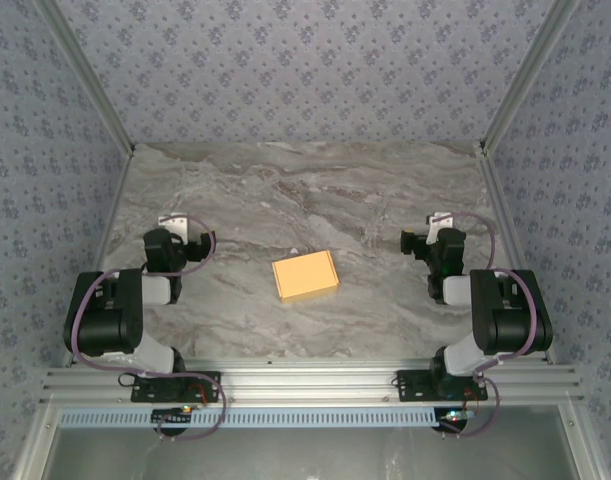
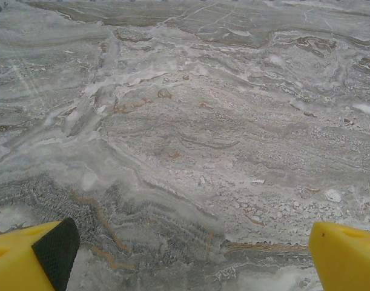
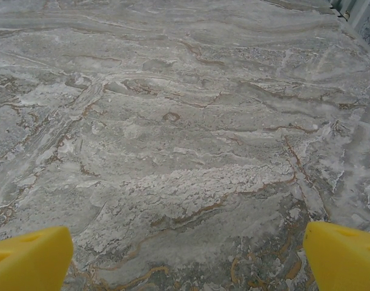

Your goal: Fold the paper box

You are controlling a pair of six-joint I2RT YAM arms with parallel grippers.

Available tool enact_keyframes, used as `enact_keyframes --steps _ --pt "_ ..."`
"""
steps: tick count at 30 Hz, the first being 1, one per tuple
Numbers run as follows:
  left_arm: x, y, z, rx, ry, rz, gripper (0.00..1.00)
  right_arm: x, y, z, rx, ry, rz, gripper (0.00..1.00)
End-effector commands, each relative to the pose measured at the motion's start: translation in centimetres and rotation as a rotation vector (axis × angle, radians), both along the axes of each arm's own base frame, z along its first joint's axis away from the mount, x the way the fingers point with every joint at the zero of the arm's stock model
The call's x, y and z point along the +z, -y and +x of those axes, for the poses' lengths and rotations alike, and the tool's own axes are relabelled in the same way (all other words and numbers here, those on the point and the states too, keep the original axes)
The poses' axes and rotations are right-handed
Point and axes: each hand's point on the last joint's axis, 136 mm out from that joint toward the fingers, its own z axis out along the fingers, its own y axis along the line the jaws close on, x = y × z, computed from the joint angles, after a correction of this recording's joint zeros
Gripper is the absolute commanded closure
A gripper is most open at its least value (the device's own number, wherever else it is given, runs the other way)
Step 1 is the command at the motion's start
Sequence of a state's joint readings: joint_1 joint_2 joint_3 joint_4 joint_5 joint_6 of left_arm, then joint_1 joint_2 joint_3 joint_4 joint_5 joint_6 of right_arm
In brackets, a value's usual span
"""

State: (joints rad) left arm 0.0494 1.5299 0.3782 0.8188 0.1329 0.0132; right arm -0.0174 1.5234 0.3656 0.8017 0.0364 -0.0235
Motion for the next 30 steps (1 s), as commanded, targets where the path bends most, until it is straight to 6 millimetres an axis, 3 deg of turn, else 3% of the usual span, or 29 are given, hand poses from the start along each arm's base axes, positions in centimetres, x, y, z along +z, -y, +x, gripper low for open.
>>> enact_keyframes --steps 1,30 --pt "1.08 0.03 0.76 0.005 0.033 -0.003 0.01 1.22 -0.02 0.81 0.009 0.03 -0.012 0.0" --pt "1.09 0.0 0.78 0.006 0.034 -0.003 0.01 1.16 0.01 0.93 0.017 0.024 0.001 0.0"
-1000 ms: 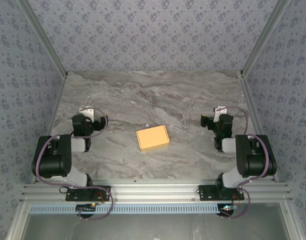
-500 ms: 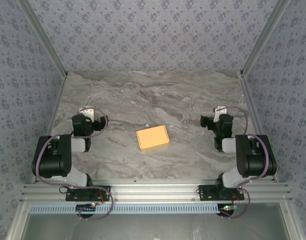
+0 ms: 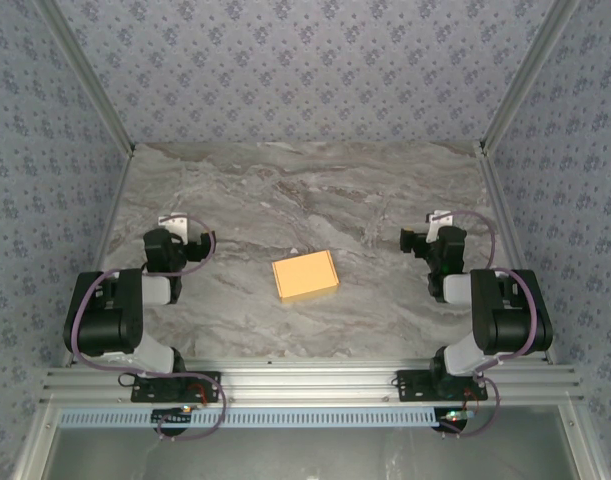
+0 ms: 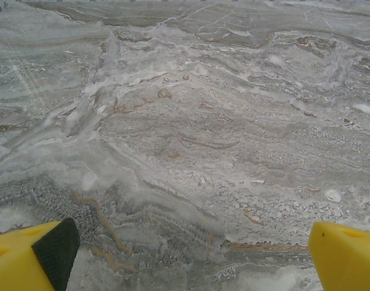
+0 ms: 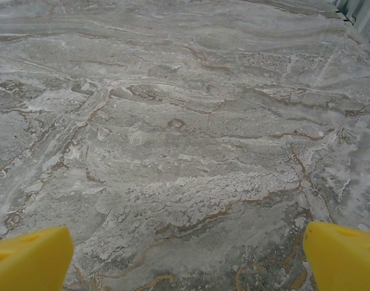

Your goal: Fold the paper box

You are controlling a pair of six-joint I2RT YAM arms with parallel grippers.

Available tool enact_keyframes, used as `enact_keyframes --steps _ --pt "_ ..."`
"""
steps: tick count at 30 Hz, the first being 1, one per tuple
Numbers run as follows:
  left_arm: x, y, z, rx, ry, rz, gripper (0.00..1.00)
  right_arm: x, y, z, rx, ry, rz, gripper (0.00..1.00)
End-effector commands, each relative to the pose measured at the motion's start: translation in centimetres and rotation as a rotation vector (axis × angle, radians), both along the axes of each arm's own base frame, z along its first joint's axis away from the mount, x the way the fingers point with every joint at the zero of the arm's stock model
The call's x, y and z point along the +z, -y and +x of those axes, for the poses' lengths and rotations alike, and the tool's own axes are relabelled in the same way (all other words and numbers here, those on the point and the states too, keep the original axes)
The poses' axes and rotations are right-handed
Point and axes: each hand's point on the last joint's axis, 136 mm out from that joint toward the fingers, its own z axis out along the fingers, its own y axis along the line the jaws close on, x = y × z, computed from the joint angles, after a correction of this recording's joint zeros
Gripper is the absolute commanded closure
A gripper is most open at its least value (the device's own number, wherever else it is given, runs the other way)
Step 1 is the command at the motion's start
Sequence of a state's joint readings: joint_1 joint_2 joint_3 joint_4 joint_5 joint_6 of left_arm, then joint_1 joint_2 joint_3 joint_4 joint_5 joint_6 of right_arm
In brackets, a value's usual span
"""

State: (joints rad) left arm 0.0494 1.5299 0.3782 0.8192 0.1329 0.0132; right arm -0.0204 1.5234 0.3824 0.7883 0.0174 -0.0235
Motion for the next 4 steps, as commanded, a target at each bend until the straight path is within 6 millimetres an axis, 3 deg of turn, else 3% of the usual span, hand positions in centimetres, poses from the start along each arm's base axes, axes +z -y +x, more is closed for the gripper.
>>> enact_keyframes --steps 1,4 --pt "1.09 -0.02 0.78 0.006 0.034 -0.002 0.01 0.79 0.19 0.52 0.003 0.019 -0.005 0.0" --pt "1.1 -0.01 0.78 0.006 0.034 -0.002 0.01 0.8 0.24 0.46 0.002 0.021 -0.005 0.0"
